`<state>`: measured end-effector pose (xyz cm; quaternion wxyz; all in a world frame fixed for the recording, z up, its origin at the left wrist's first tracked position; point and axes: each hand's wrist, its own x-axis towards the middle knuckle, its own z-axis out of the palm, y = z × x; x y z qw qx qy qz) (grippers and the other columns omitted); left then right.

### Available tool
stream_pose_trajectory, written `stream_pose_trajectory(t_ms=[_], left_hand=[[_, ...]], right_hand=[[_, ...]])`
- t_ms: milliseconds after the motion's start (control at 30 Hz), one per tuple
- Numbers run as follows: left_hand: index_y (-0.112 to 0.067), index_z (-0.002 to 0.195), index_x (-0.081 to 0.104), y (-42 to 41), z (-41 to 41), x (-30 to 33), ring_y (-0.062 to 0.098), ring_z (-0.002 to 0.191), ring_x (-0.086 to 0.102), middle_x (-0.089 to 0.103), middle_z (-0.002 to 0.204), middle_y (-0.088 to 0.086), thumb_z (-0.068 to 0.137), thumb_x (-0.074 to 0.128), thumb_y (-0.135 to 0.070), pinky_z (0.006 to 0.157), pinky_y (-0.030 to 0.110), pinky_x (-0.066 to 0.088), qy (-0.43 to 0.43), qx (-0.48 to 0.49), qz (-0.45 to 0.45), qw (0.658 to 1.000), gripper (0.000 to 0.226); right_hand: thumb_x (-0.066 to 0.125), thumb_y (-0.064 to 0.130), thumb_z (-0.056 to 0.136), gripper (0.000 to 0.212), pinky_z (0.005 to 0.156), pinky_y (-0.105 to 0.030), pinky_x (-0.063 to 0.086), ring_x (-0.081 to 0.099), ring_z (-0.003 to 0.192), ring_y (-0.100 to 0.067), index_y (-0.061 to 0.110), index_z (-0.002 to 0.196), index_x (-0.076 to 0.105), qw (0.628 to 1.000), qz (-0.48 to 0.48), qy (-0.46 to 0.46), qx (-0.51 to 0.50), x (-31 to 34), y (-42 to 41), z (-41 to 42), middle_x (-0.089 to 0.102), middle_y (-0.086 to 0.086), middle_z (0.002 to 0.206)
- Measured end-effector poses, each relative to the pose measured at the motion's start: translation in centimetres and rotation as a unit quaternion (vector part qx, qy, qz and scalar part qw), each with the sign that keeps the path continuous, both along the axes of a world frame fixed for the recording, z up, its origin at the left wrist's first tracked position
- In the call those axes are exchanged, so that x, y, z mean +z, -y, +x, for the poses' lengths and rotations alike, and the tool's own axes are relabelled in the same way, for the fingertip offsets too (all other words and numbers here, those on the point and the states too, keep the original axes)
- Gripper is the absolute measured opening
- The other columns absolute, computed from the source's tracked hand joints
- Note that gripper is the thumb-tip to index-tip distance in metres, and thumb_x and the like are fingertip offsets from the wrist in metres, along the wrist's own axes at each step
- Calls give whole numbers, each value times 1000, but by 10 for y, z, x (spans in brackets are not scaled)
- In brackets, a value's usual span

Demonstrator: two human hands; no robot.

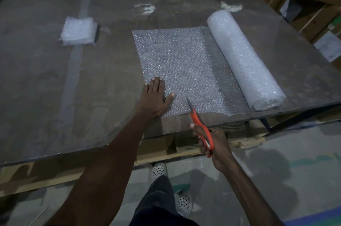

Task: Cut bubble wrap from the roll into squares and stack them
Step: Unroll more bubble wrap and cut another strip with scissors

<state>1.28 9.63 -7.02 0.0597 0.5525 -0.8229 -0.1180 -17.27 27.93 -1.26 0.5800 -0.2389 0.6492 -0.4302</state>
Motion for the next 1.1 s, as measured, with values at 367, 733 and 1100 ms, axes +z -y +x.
stream_pose_trajectory(t_ms=[367,733,1100], left_hand=[[-5,159,7,-1,-1,4,27,154,-2,1,167,15,96,9,-67,124,47,3,8,-2,7,1000,88],[-6,159,8,-2,0,1,27,154,-2,2,167,14,96,9,-68,124,46,3,6,4,4,1000,88],[-6,159,8,-4,-2,5,27,154,-2,2,167,14,95,8,-67,124,47,2,8,8,7,1000,88]], right_hand=[[85,29,80,45,39,-20,32,41,39,-11,-7,104,71,1000,-1,-3,6,-8,10,-2,52,-3,53],[84,37,79,25,37,-17,30,42,40,-12,17,71,73,1000,-2,-14,8,6,26,5,54,-5,55],[85,41,78,25,39,-19,31,43,41,-13,19,70,75,1000,-5,-23,17,4,30,1,54,-7,58]])
